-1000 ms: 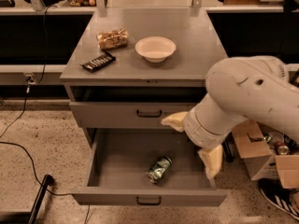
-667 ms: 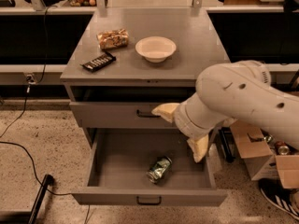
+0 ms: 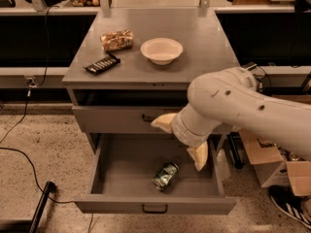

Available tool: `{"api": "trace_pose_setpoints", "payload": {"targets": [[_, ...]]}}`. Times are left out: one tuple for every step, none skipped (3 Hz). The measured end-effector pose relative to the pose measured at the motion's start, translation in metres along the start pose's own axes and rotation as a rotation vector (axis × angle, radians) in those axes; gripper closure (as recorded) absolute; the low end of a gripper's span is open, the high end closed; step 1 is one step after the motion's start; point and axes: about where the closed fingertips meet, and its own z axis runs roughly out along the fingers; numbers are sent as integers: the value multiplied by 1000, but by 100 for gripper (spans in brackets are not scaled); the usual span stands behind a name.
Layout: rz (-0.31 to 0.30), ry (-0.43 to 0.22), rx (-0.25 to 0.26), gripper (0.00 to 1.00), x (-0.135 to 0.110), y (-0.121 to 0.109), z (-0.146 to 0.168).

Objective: Pick green can from middle drawer and place on counter

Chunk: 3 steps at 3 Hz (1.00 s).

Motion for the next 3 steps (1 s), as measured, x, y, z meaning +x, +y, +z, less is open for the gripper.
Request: {"api": "trace_pose_setpoints", "payload": {"targets": [[-51, -52, -103, 0, 1, 27, 66], [-127, -105, -105, 0, -4, 44, 124], [-213, -110, -130, 0, -9, 54, 169]]}}
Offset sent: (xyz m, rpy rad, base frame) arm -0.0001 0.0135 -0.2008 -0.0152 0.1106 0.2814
